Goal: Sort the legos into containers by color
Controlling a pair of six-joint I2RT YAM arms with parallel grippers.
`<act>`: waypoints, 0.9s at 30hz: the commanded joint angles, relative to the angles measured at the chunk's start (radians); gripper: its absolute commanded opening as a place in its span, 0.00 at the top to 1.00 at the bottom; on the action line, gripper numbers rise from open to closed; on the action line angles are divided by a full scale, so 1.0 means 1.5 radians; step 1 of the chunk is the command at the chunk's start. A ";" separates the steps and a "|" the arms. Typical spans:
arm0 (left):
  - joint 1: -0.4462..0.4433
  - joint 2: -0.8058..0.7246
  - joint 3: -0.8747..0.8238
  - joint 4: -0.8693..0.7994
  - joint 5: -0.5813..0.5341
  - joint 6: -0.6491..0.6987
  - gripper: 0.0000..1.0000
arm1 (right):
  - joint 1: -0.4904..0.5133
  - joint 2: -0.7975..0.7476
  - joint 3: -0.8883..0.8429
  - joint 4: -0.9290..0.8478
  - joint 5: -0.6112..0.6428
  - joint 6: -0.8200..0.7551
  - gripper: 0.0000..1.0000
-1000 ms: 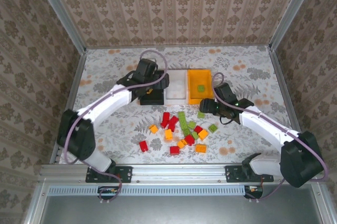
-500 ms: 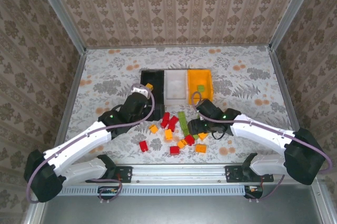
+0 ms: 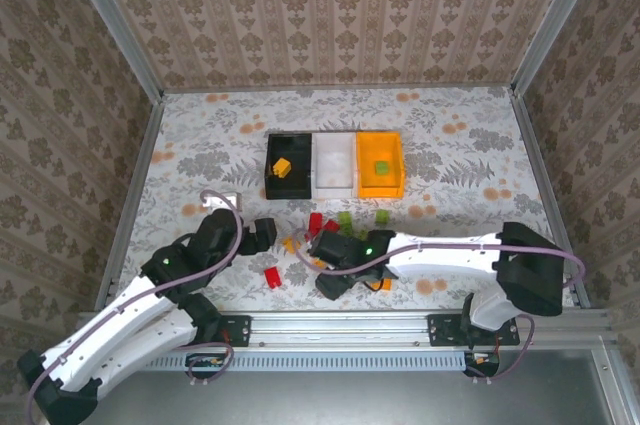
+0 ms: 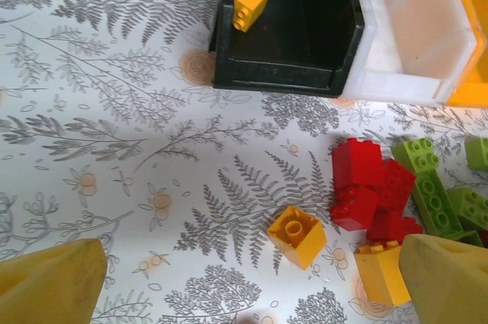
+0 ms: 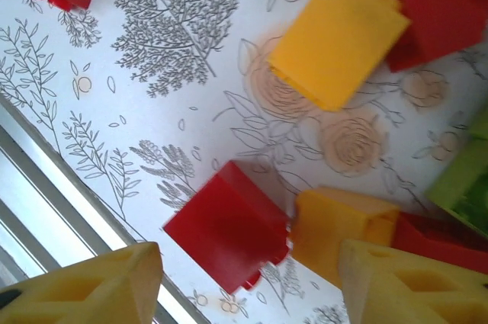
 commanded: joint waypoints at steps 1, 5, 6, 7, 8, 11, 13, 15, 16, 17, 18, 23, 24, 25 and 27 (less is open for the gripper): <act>0.009 -0.004 0.021 -0.045 -0.027 -0.010 0.00 | 0.011 0.034 0.033 -0.019 0.051 -0.040 0.40; 0.015 -0.009 0.024 -0.054 -0.027 -0.005 0.00 | 0.021 0.060 0.047 -0.019 0.063 -0.075 0.40; 0.017 -0.011 0.023 -0.056 -0.027 -0.006 0.00 | 0.025 0.066 0.050 -0.023 0.062 -0.084 0.40; 0.019 -0.014 0.023 -0.058 -0.027 -0.006 0.00 | 0.029 0.071 0.053 -0.028 0.063 -0.090 0.39; 0.022 -0.016 0.022 -0.057 -0.025 -0.007 0.00 | 0.033 0.078 0.054 -0.033 0.066 -0.096 0.39; 0.029 -0.020 0.020 -0.056 -0.021 -0.005 0.00 | 0.048 0.099 0.059 -0.042 0.077 -0.114 0.34; 0.035 -0.021 0.020 -0.056 -0.019 -0.003 0.00 | 0.057 0.113 0.064 -0.047 0.087 -0.120 0.35; 0.041 -0.020 0.019 -0.055 -0.015 -0.002 0.00 | 0.062 0.129 0.069 -0.048 0.105 -0.123 0.37; 0.045 -0.021 0.020 -0.055 -0.010 -0.001 0.00 | 0.062 0.133 0.069 -0.050 0.116 -0.122 0.38; 0.048 -0.022 0.020 -0.054 -0.006 -0.001 0.00 | 0.062 0.137 0.069 -0.051 0.124 -0.122 0.38; 0.050 -0.021 0.020 -0.052 -0.002 -0.001 0.00 | 0.061 0.140 0.068 -0.051 0.131 -0.122 0.38; 0.056 -0.022 0.017 -0.052 0.006 0.001 0.00 | 0.060 0.155 0.056 -0.051 0.145 -0.121 0.43; 0.057 -0.022 0.017 -0.052 0.007 0.000 0.00 | 0.060 0.154 0.054 -0.050 0.147 -0.120 0.46; 0.058 -0.022 0.016 -0.052 0.008 0.000 0.00 | 0.060 0.152 0.051 -0.048 0.149 -0.118 0.50; 0.059 -0.022 0.015 -0.050 0.010 0.000 0.00 | 0.059 0.147 0.047 -0.043 0.150 -0.115 0.58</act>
